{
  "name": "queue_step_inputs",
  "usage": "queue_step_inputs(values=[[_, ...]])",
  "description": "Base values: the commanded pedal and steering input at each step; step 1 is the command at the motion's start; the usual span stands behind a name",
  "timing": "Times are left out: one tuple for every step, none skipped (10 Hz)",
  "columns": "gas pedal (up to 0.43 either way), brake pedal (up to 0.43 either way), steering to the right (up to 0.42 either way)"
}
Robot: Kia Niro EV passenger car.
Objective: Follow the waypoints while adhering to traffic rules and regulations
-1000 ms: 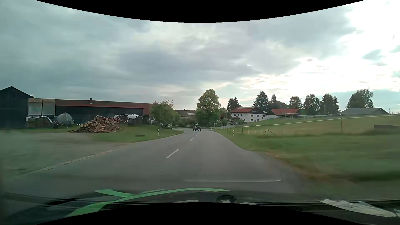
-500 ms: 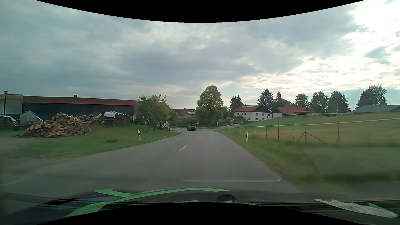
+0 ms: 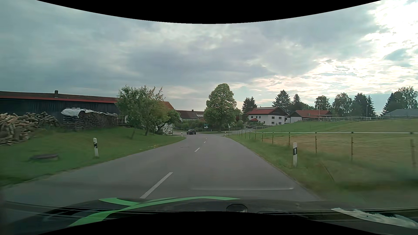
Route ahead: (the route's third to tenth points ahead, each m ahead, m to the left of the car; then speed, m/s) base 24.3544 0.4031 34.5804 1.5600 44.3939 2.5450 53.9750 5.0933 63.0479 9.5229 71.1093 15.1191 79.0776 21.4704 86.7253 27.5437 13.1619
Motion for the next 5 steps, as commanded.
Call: queue_step_inputs(values=[[0.000, 0.000, -0.002], [0.000, 0.000, -0.001], [0.000, 0.000, -0.002], [0.000, 0.000, -0.003], [0.000, 0.000, -0.003]])
